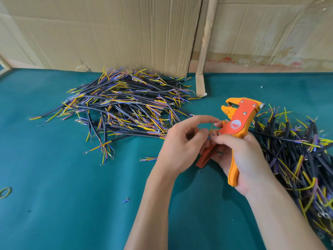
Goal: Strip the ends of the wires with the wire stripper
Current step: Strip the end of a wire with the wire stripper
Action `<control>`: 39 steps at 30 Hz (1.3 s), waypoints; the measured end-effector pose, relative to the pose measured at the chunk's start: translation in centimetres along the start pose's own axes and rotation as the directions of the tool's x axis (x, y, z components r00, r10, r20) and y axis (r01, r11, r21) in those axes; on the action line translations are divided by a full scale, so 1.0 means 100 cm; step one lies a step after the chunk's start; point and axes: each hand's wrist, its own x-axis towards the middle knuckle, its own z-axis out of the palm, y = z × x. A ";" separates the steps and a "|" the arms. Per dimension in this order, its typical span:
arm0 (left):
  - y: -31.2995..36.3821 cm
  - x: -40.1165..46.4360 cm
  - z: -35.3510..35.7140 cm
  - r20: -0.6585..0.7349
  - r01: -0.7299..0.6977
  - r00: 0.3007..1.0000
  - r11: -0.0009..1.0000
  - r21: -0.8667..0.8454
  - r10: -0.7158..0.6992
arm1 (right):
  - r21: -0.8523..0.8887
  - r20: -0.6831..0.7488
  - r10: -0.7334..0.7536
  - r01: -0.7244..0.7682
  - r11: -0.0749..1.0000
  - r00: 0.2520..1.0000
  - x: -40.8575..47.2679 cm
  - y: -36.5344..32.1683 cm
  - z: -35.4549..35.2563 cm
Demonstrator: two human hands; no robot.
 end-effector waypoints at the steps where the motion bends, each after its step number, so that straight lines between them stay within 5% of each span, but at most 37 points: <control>1: 0.001 0.000 0.000 0.011 0.007 1.000 1.000 -0.019 -0.006 | -0.009 -0.004 -0.002 0.002 1.000 1.000 0.000 0.000 0.000; 18: 0.002 0.001 0.006 -0.077 0.011 0.997 0.999 0.047 -0.008 | -0.037 -0.016 -0.006 0.006 0.999 1.000 0.000 0.000 0.000; 31: -0.002 -0.004 -0.011 0.001 0.078 0.997 0.996 0.045 -0.078 | -0.020 -0.048 0.012 -0.013 1.000 0.999 0.002 0.000 -0.001; 39: -0.009 0.000 -0.018 -0.280 0.057 0.959 0.997 0.061 -0.038 | 0.033 0.082 0.146 -0.149 0.988 0.986 -0.004 -0.009 -0.010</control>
